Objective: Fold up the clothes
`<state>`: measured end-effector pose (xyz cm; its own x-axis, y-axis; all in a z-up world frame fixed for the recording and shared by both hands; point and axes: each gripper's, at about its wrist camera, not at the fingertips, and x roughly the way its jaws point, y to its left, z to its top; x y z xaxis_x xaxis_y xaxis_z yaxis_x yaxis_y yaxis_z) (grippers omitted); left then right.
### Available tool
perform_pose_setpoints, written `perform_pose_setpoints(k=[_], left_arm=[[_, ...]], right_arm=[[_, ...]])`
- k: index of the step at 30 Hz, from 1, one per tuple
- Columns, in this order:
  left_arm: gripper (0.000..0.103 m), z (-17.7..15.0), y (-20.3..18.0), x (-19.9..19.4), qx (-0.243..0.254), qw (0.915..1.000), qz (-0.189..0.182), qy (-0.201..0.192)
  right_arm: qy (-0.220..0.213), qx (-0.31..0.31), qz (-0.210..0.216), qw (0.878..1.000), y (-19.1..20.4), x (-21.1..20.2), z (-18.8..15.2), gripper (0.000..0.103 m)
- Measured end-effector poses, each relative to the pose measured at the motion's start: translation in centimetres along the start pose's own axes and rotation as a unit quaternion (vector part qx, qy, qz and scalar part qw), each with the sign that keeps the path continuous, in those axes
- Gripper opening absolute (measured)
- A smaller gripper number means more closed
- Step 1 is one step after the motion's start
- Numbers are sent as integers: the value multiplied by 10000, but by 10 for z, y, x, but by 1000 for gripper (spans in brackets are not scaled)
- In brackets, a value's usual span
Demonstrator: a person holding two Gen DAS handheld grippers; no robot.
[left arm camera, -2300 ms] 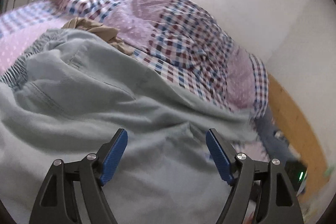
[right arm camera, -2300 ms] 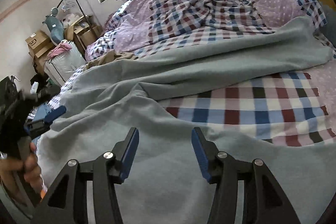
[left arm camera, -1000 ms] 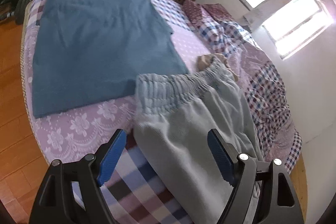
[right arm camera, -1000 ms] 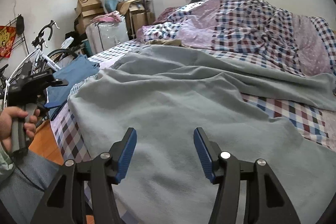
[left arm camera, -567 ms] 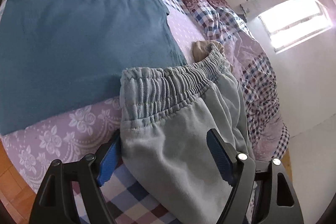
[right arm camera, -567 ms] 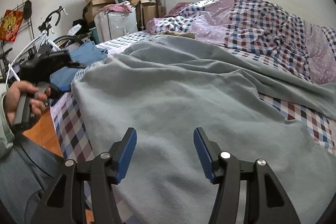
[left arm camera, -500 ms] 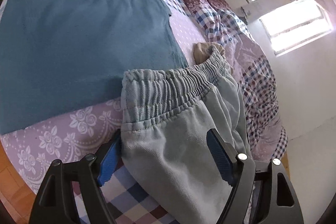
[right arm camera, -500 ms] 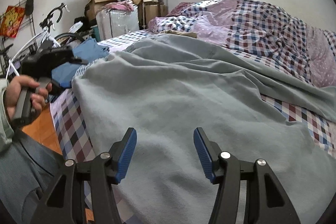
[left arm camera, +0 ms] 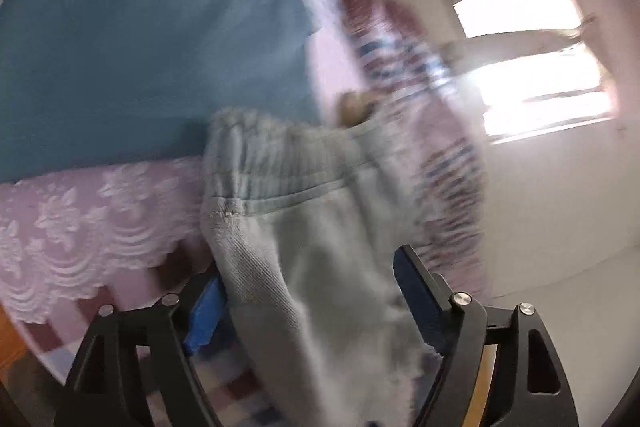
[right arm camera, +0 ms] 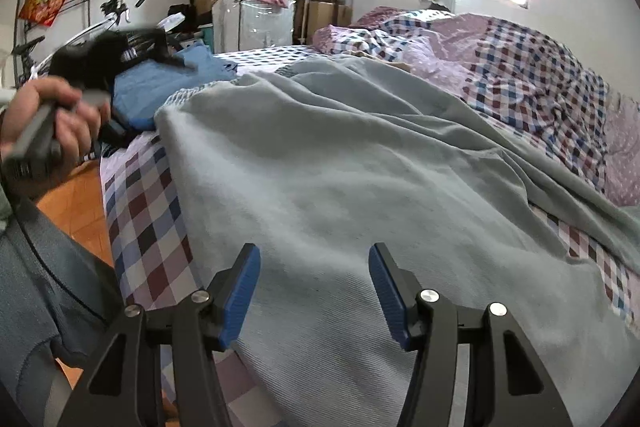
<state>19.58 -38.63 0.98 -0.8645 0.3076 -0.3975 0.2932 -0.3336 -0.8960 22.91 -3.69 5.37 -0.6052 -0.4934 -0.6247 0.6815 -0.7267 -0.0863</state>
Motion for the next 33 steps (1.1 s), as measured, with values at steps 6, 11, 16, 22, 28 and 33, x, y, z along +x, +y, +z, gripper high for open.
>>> perform_pose_setpoints(k=[6,11,16,22,28,33], left_arm=[[77,-2,-3,12,292,9967,719,236],[60,3,0,15,236,9970,686,283],[60,8,3,19,177,9973,635,326],[63,20,7,32,32,9971,639,401],[63,24,6,41,44,9957,829,413],[63,21,7,35,77,9953,861,428]], right_arm=[[-32,-85,31,10000,4,3,1,60],[-19,-118,41,9999,6,6,1,60],[-57,-151,38,9999,8,5,1,60],[-76,-284,34,9996,12,4,0,60],[-67,-472,57,9988,19,4,-2,61],[-83,-602,41,9981,24,4,-3,61]])
